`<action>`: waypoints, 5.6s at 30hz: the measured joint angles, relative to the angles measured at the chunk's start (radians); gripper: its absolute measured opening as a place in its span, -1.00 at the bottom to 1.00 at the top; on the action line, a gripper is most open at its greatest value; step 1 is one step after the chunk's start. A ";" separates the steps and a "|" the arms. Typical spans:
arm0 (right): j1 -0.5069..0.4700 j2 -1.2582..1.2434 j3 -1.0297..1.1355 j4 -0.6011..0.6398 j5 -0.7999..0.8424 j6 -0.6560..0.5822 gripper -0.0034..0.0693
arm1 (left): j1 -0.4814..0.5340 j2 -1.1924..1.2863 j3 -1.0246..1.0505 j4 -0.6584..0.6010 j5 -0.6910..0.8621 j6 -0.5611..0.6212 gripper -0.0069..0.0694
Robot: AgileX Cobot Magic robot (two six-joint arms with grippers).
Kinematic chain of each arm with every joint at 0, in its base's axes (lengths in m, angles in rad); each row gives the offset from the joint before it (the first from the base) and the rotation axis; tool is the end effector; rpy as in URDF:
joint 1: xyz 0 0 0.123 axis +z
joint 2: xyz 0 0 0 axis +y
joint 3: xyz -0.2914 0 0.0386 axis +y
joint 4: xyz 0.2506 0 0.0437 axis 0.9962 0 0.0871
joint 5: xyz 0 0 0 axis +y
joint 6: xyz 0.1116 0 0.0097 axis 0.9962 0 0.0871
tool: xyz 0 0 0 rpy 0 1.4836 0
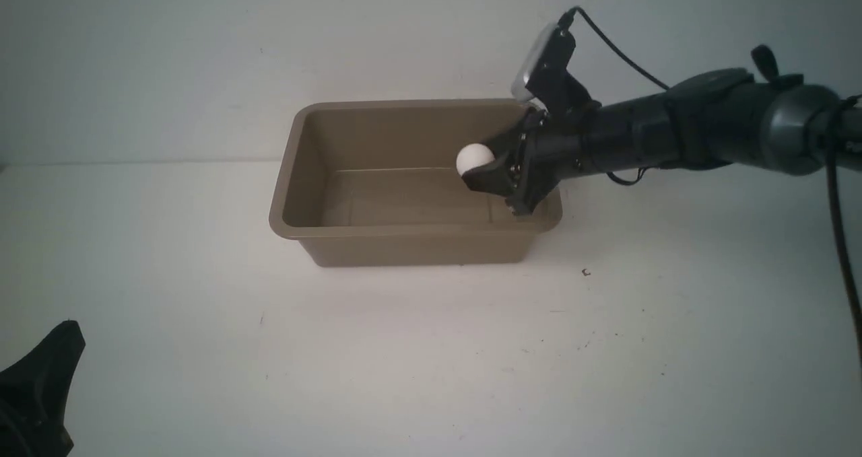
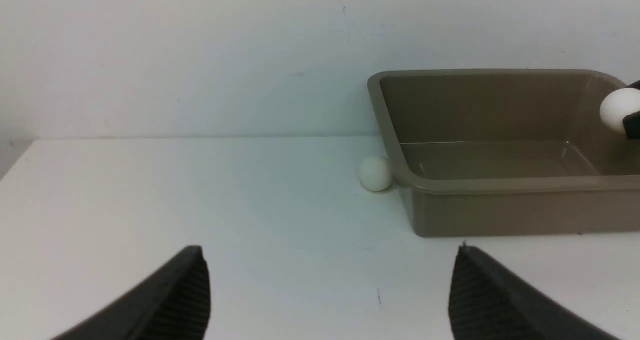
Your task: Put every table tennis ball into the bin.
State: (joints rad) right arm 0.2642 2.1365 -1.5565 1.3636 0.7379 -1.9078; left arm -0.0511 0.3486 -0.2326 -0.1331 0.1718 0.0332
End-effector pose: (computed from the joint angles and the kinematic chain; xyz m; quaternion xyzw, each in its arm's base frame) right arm 0.4518 0.1987 0.1947 -0.4963 0.6997 0.2420 0.4533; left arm 0.1028 -0.0078 0.2510 -0.0109 0.7738 -0.0559 0.6309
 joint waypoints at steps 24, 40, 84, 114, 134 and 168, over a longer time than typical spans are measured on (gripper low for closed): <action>0.000 -0.514 0.007 0.043 -0.181 0.172 0.72 | 0.088 0.780 -0.397 0.022 -0.034 0.044 0.67; 0.000 -0.514 0.016 -0.123 -0.081 0.410 0.72 | 0.095 1.153 -1.109 -0.411 0.642 0.784 0.43; 0.000 -0.514 0.016 -0.263 0.086 0.499 0.72 | 0.181 1.889 -1.174 -1.424 0.530 2.377 0.53; 0.000 -0.514 0.016 -0.264 0.126 0.522 0.54 | 0.249 1.766 -1.247 -1.323 0.528 2.227 0.04; 0.000 -0.516 0.016 -0.299 0.090 0.543 0.54 | -0.079 1.810 -1.265 -1.407 0.344 2.086 0.64; -0.064 -1.762 0.870 -1.303 0.106 1.590 0.54 | 0.020 1.432 -1.263 -1.547 0.407 1.846 0.44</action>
State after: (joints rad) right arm 0.2003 0.3741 -0.6864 0.0609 0.8441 -0.3179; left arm -0.0313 1.7807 -1.4953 -1.6801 0.5793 1.8792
